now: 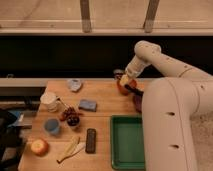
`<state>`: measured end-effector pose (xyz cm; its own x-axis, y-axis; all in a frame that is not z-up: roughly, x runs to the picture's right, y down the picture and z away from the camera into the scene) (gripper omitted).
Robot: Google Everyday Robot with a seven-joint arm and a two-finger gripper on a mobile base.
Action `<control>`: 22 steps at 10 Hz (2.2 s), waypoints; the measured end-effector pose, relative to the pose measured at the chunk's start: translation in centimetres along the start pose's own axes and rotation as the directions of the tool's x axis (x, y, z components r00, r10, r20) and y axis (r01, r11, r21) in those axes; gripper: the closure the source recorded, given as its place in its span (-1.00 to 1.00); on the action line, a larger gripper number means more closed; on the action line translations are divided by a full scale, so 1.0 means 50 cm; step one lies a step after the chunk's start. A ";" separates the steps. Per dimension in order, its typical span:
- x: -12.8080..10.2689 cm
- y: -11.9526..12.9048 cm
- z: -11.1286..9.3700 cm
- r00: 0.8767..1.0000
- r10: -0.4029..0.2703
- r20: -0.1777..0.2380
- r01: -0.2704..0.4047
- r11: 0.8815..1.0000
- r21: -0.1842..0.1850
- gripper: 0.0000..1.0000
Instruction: Place brush in red bowl
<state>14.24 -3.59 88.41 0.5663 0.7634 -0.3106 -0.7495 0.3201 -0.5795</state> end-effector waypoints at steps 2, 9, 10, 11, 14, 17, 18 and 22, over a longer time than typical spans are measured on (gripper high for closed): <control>0.012 -0.013 0.032 0.999 0.039 -0.034 -0.040 0.999 -0.019 1.00; 0.063 -0.063 0.074 0.980 0.179 -0.090 -0.187 0.979 -0.076 0.52; 0.066 -0.067 0.076 0.977 0.192 -0.097 -0.200 0.976 -0.083 0.31; 0.065 -0.075 0.075 0.975 0.202 -0.091 -0.210 0.974 -0.081 0.10; 0.062 -0.086 0.047 0.973 0.218 -0.069 -0.223 0.972 -0.074 -0.50; 0.067 -0.092 0.022 0.972 0.231 -0.041 -0.233 0.970 -0.066 -0.60; 0.073 -0.094 0.016 0.971 0.238 -0.029 -0.240 0.969 -0.066 -0.60; 0.073 -0.082 -0.023 0.973 0.207 0.106 -0.197 0.976 -0.091 -0.60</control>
<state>19.76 -2.76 88.79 0.3596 0.8682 -0.3420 -0.8122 0.1108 -0.5728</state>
